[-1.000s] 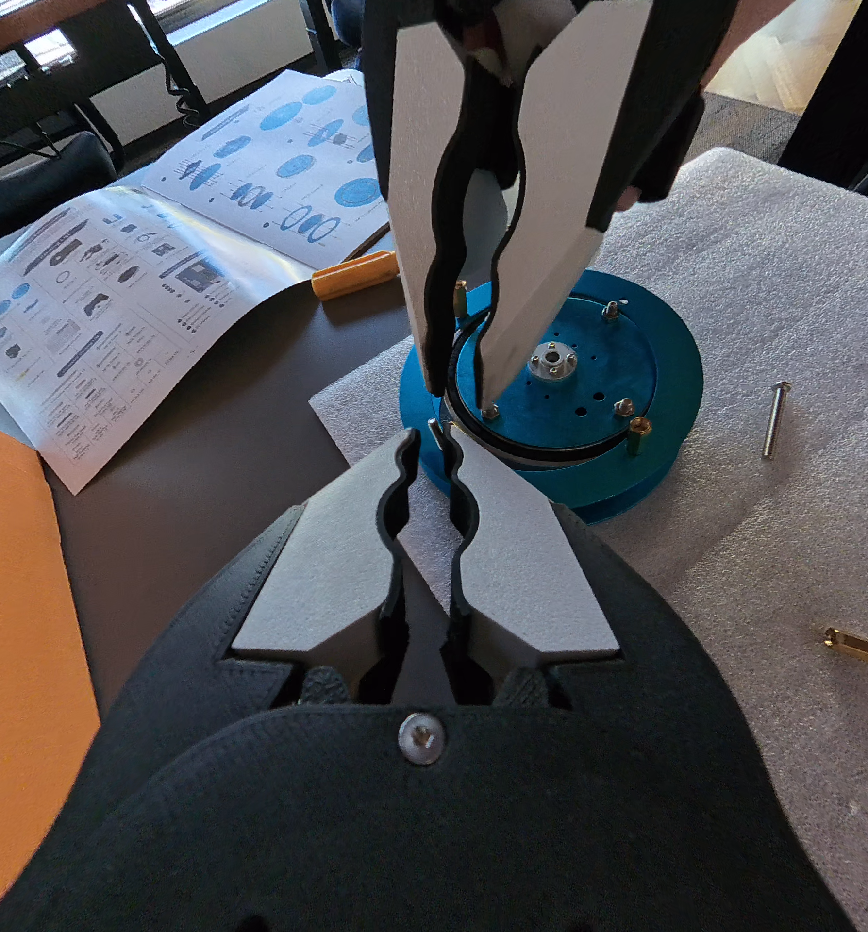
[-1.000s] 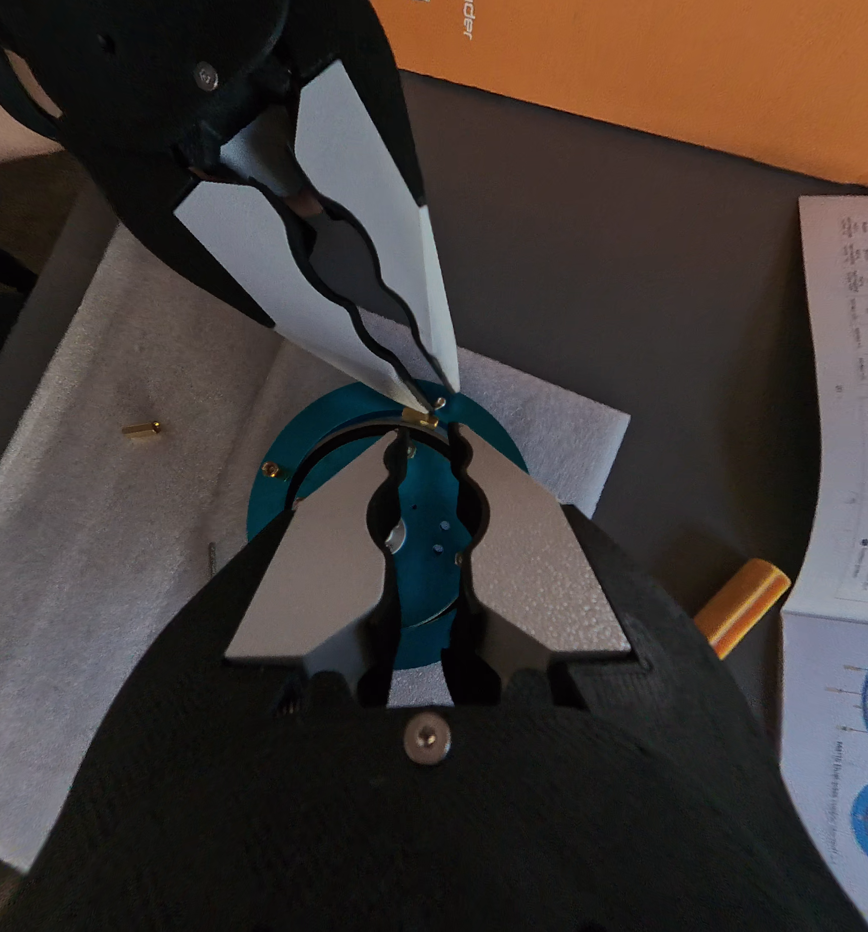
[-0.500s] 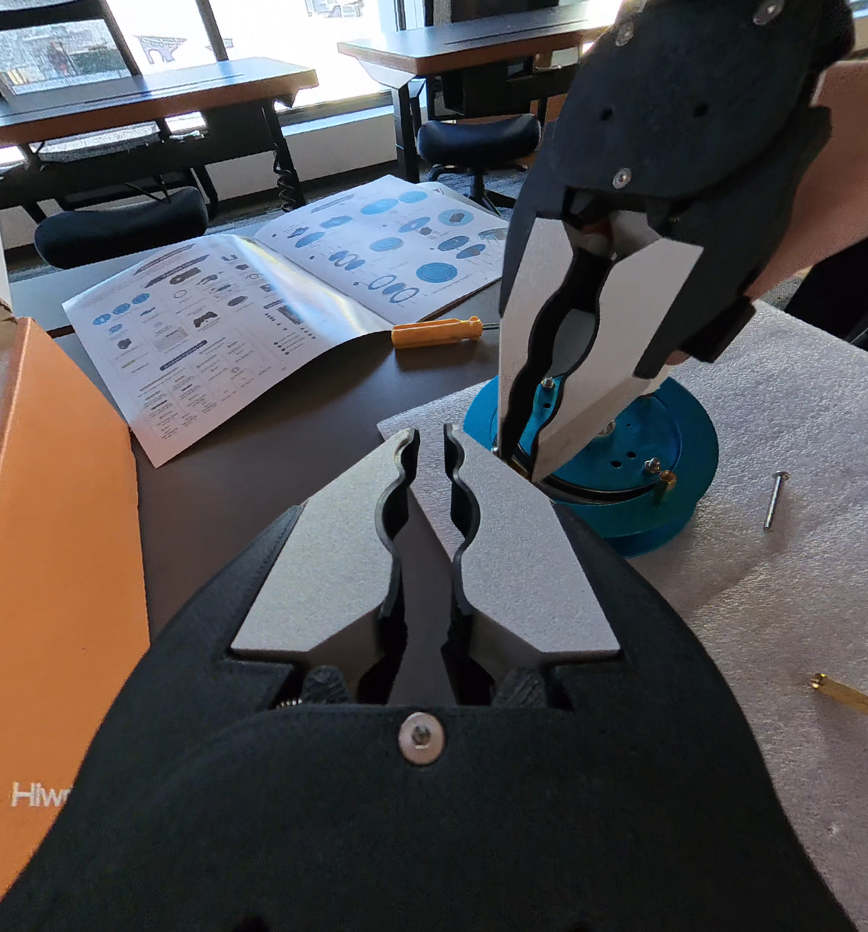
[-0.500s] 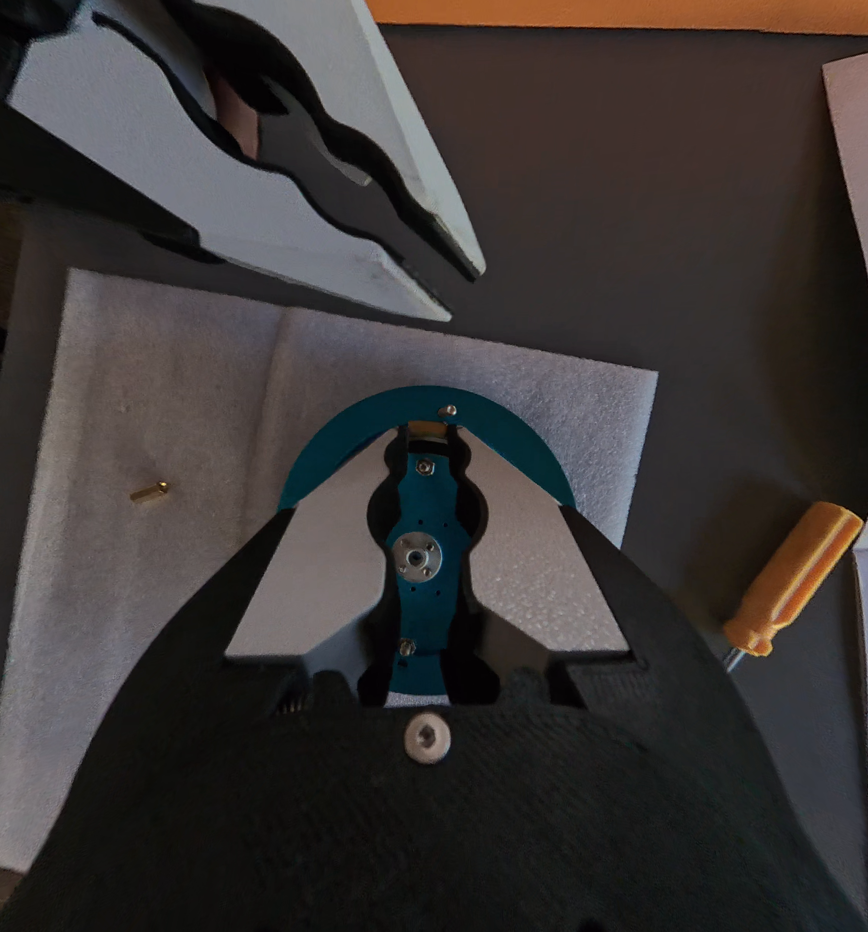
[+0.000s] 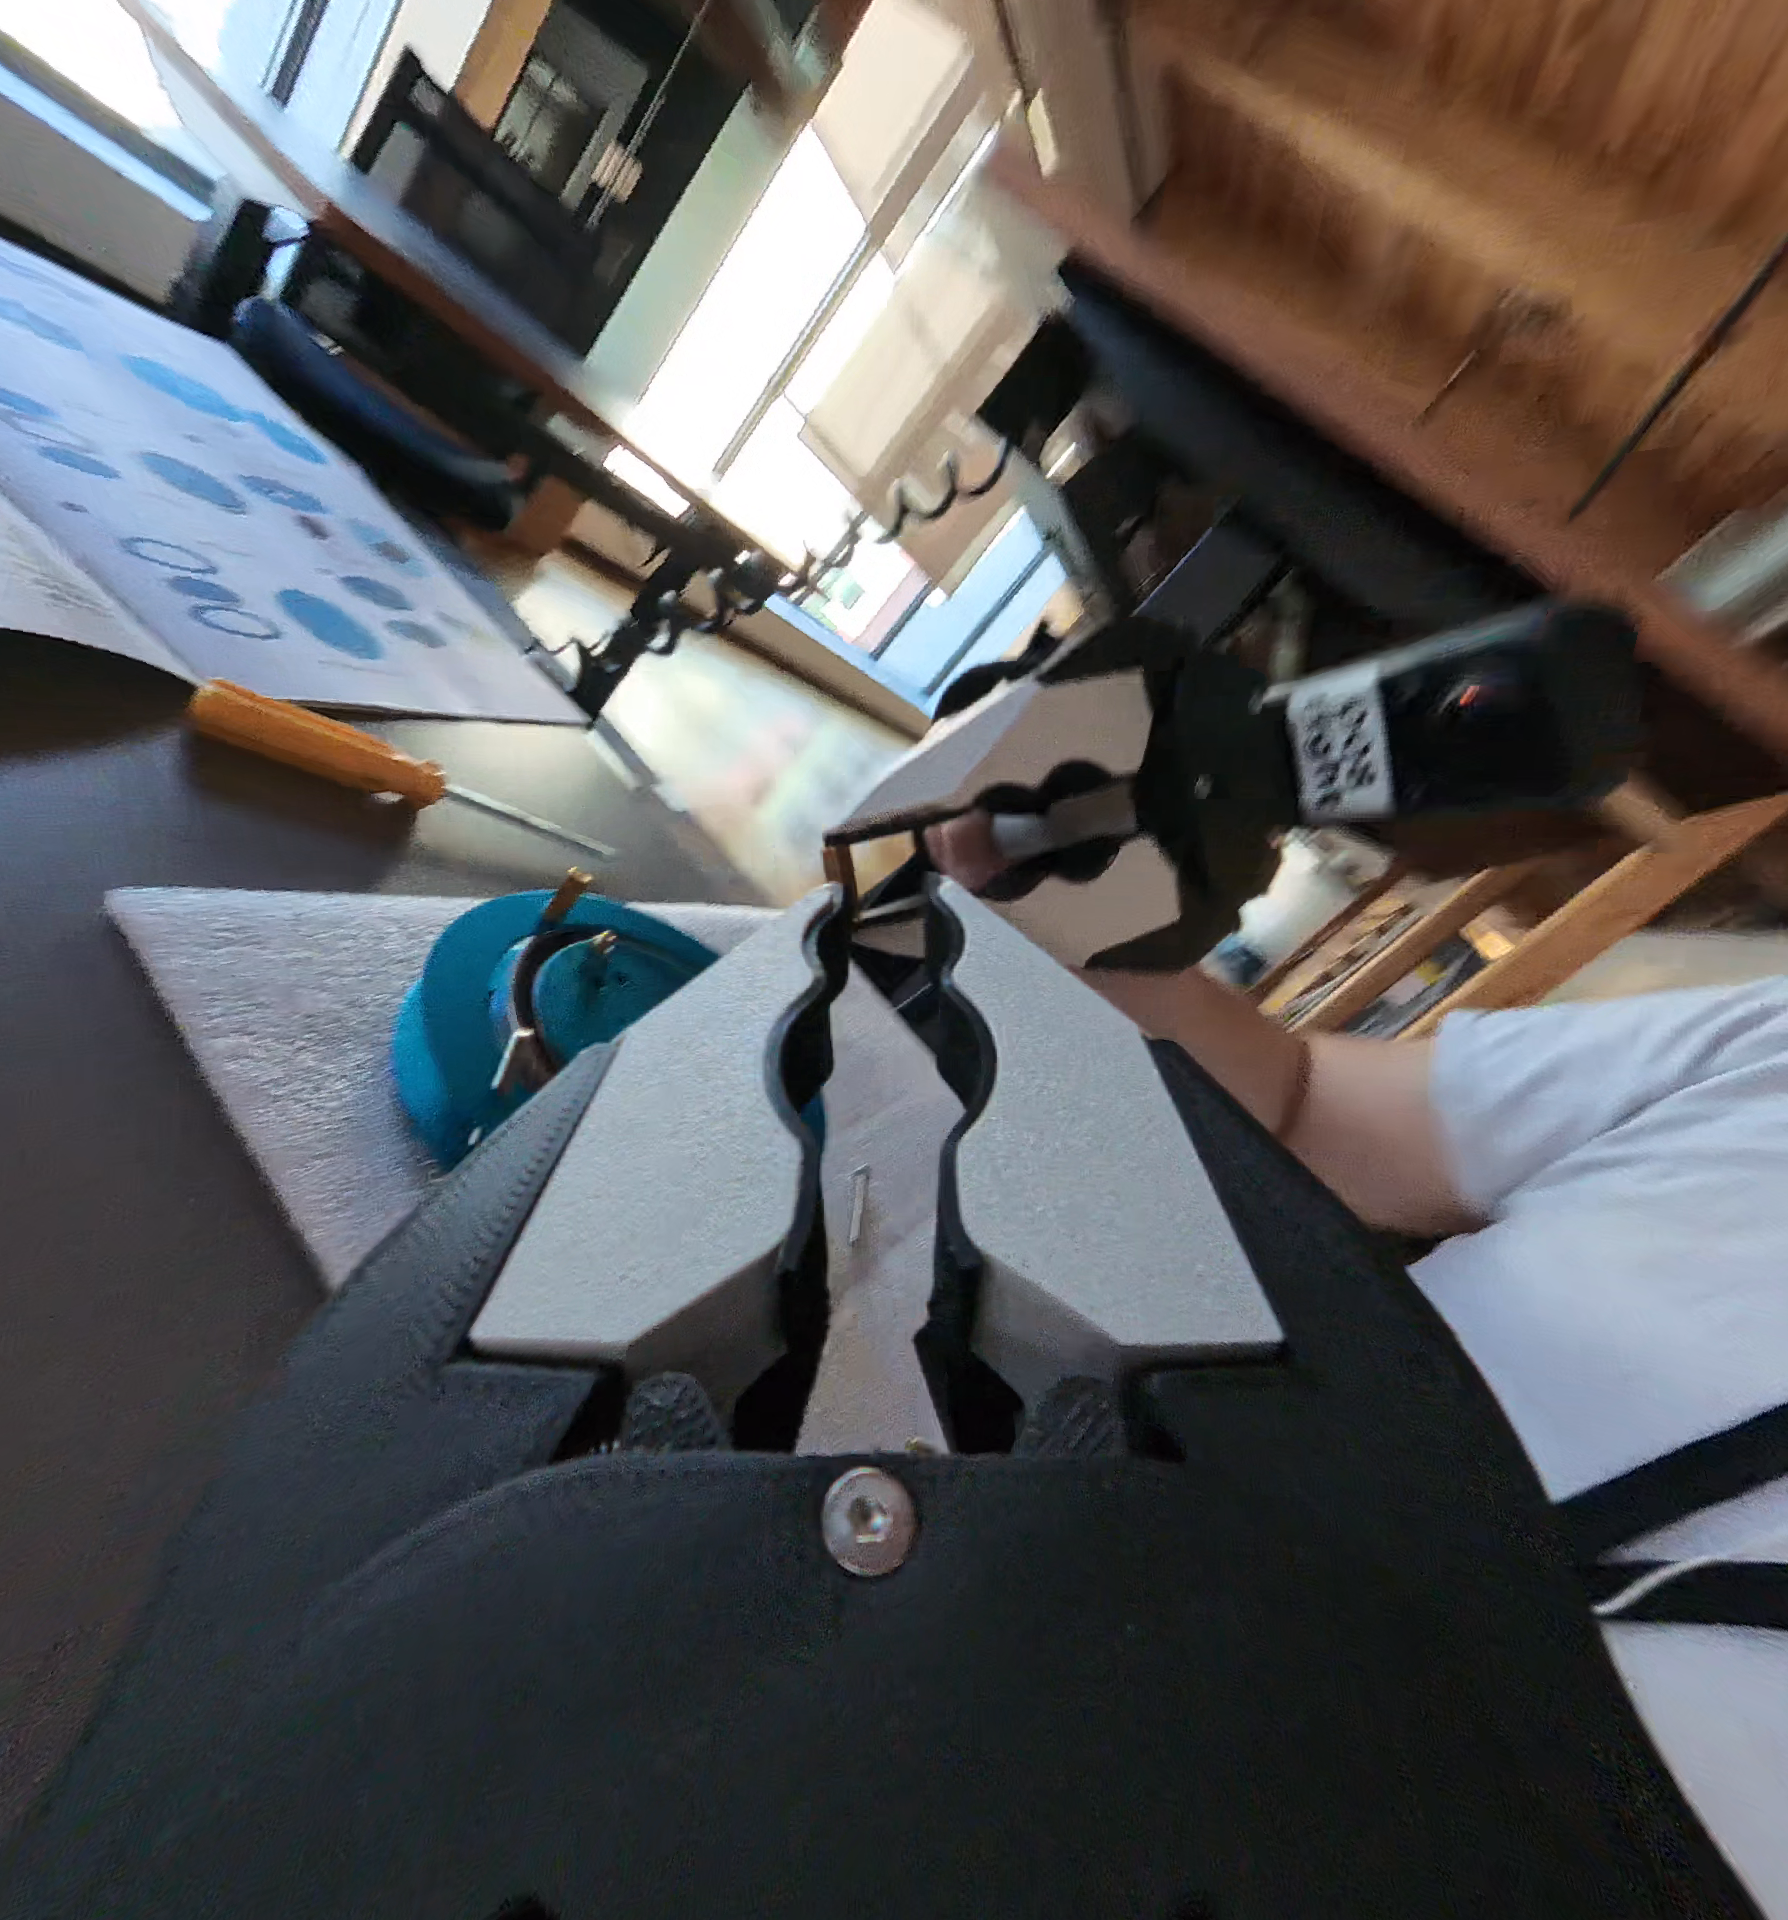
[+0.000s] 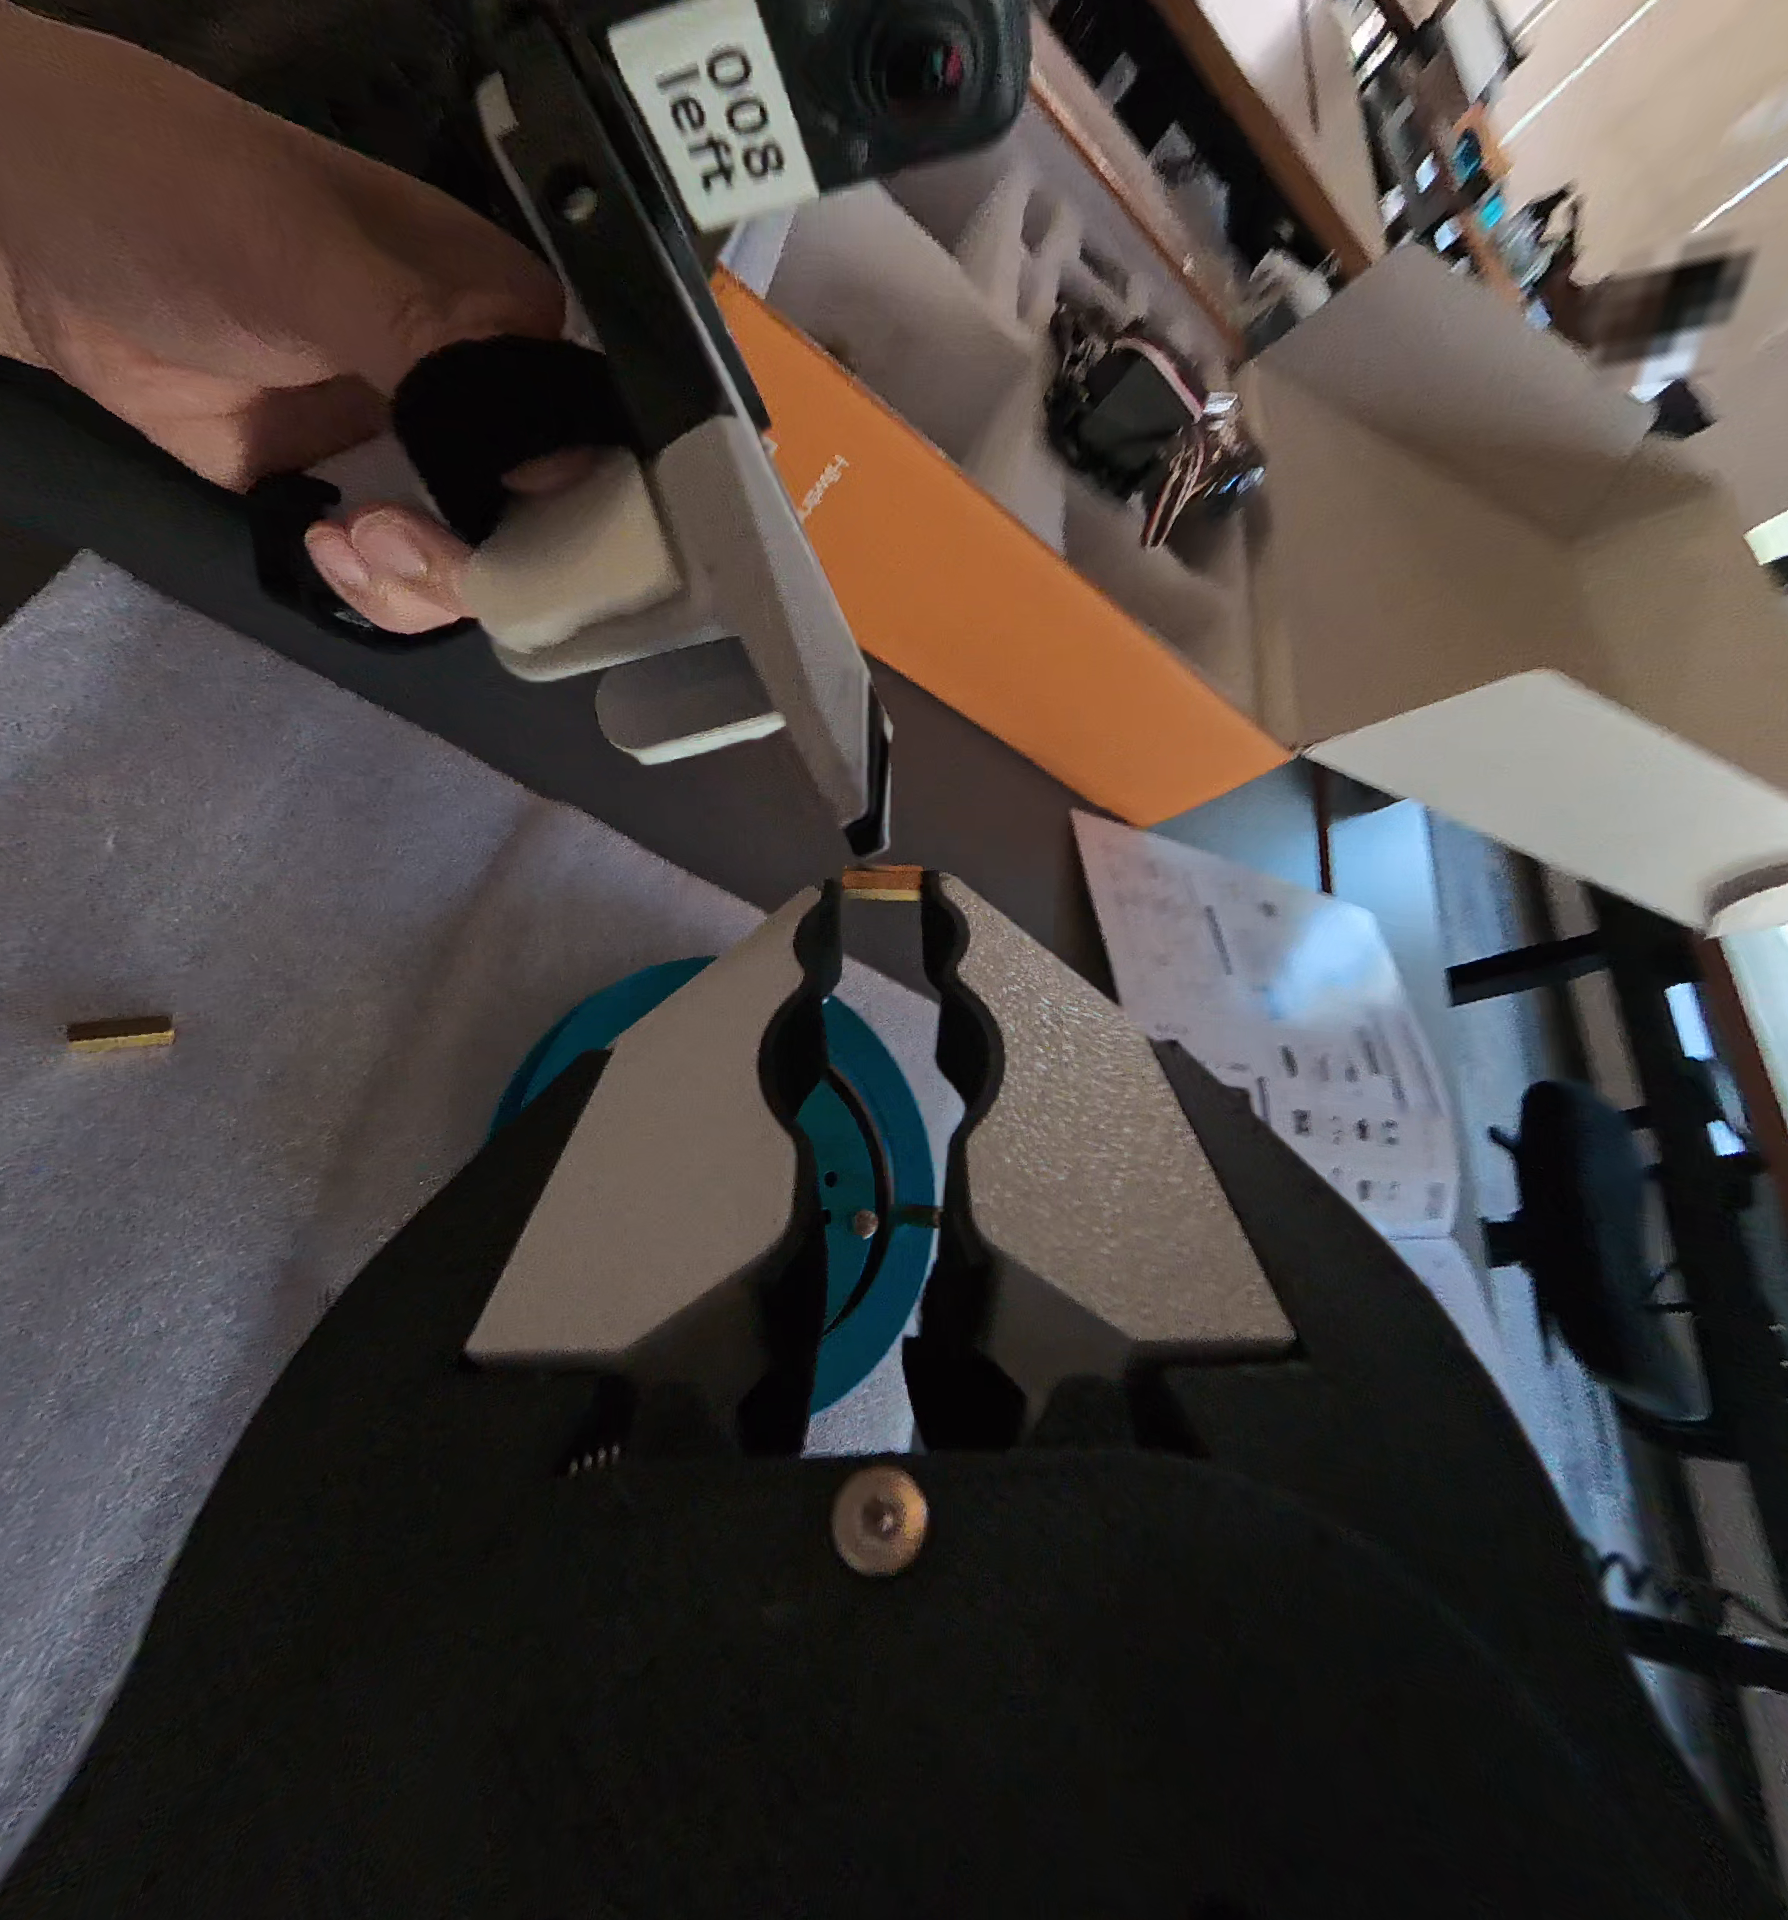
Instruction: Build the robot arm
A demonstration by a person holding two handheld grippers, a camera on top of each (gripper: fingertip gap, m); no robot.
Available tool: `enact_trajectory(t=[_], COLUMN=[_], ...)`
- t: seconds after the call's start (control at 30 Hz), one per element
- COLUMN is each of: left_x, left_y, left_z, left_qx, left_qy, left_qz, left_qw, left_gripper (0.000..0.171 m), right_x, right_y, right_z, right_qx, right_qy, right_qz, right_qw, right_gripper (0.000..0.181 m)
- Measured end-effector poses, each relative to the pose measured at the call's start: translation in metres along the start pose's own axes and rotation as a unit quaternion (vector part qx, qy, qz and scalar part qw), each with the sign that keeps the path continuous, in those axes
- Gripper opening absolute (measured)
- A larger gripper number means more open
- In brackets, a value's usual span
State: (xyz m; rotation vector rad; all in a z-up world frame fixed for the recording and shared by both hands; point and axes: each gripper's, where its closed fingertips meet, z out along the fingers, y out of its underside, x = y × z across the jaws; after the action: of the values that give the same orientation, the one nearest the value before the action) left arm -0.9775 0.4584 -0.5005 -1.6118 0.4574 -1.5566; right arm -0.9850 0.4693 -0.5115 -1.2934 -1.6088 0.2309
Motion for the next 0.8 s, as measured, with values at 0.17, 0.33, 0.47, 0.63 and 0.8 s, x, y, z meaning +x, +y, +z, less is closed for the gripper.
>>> enact_trajectory(t=[0.17,0.33,0.47,0.63,0.8], left_x=[0.005,0.009,0.013,0.022,0.039], left_y=[-0.006,0.003,0.005,-0.004,-0.019], left_z=[-0.005,0.0,0.001,-0.006,-0.018], left_qx=[0.013,-0.018,-0.018,-0.008,0.003], left_qy=[0.018,0.003,0.005,-0.035,-0.137], left_qz=[-0.008,0.019,0.034,0.14,0.349], left_qw=[1.0,1.0,0.999,0.989,0.927], left_gripper=[0.012,0.006,0.004,0.004,0.004], right_x=[-0.006,-0.006,-0.009,-0.01,0.001], right_y=[-0.009,-0.015,-0.018,-0.023,-0.049], right_z=[-0.005,-0.008,-0.012,-0.024,-0.047], right_qx=[0.019,0.039,0.052,0.096,0.154], right_qy=[0.013,0.022,0.019,-0.103,-0.262], right_qz=[-0.039,-0.054,-0.067,0.127,0.387], right_qw=[0.999,0.998,0.996,0.982,0.871], right_gripper=[0.014,0.014,0.014,0.036,0.03])
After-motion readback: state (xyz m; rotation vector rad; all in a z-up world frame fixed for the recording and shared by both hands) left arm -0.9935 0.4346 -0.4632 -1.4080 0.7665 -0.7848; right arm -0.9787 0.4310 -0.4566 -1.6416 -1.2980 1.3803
